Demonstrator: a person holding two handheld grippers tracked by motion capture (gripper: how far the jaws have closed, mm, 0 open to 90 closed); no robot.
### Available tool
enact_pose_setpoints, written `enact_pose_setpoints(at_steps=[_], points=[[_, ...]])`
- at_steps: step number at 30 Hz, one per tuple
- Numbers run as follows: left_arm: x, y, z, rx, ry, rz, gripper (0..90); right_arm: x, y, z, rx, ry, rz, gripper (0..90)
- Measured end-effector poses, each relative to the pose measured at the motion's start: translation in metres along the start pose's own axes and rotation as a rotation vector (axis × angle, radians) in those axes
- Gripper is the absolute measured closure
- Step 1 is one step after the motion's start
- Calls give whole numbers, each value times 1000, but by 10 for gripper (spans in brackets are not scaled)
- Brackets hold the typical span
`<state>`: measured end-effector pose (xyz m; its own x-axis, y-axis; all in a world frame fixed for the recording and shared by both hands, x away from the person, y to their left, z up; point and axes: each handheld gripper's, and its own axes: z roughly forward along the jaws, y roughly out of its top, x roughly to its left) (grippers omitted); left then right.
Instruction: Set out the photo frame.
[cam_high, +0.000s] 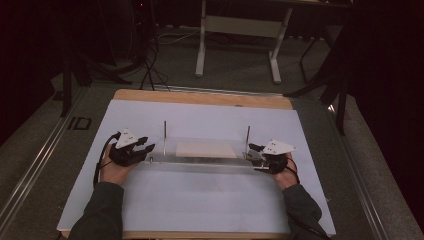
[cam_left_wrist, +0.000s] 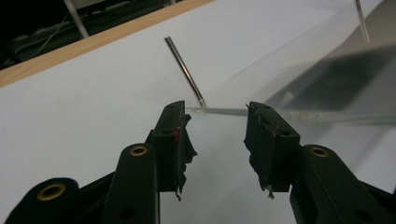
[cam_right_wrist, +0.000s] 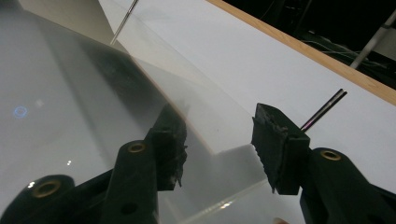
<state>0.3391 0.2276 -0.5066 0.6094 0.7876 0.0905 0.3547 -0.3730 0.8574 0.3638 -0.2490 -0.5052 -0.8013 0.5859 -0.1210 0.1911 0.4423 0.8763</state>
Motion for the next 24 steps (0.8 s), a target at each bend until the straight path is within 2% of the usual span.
enact_pose_setpoints(at_steps=[7, 11, 15, 17, 19, 24], points=[[-1, -3, -5, -22, -13, 24, 578, 0, 0, 0, 0, 1, 3, 523], [-4, -7, -5, -14, -29, 41, 558, 0, 0, 0, 0, 1, 3, 523], [-14, -3, -1, -26, -65, 97, 505, 0, 1, 0, 2, 1, 6, 523], [-16, -1, 1, -35, -67, 103, 495, 0, 1, 0, 2, 1, 6, 523], [-16, 2, 2, -65, -73, 99, 490, 0, 1, 0, 3, 1, 5, 522], [-20, 6, 7, -68, -84, 122, 488, -1, 1, 0, 5, 2, 7, 523]])
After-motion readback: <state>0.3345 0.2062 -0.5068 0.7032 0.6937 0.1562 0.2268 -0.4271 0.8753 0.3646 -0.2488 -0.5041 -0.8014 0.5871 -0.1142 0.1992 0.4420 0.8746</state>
